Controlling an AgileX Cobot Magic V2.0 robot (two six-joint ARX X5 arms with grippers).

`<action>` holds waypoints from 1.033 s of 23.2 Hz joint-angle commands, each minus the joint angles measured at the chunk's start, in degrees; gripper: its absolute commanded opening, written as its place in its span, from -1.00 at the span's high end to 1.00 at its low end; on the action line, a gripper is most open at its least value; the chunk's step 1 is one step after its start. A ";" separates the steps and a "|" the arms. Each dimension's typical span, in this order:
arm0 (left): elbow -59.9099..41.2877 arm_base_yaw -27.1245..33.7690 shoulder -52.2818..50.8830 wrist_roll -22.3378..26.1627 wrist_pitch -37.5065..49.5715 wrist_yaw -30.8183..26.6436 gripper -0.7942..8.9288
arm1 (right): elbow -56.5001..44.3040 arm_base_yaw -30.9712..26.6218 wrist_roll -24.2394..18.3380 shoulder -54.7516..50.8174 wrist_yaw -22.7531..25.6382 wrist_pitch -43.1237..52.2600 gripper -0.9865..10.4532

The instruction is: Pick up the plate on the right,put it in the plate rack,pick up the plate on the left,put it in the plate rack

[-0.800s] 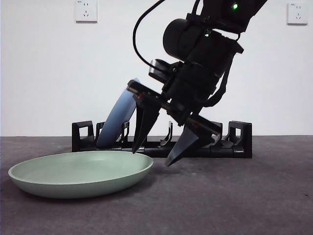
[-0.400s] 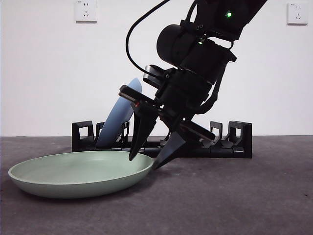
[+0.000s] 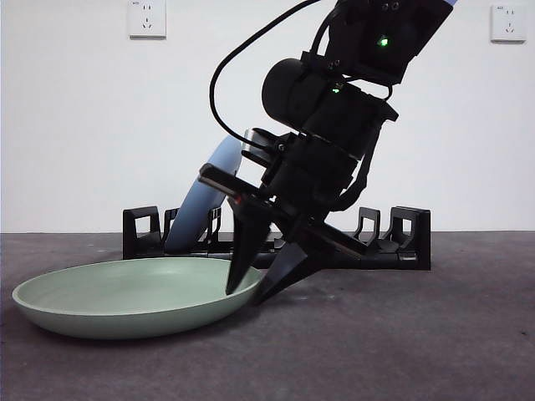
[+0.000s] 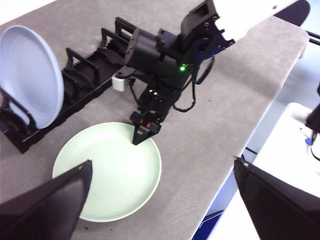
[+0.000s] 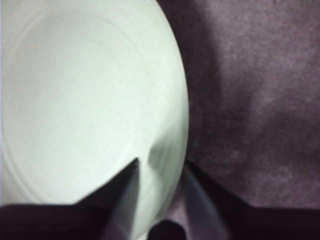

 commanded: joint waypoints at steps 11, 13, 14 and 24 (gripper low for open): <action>0.00 -6.78 1.84 7.93 -1.05 -0.46 -0.15 | 0.02 -0.52 0.09 -4.48 -0.02 -2.67 0.86; 0.00 -8.92 2.78 9.46 -1.11 -0.48 -0.15 | 0.94 -1.38 -1.46 -6.84 0.02 -5.86 0.86; 0.00 -10.10 3.39 10.12 -1.09 -0.61 -0.15 | 1.62 -1.97 -2.54 -8.31 0.02 -8.20 0.86; 0.00 -30.73 18.45 22.23 7.61 -20.85 -0.15 | 12.11 -13.62 -12.15 -26.69 1.44 -37.35 0.86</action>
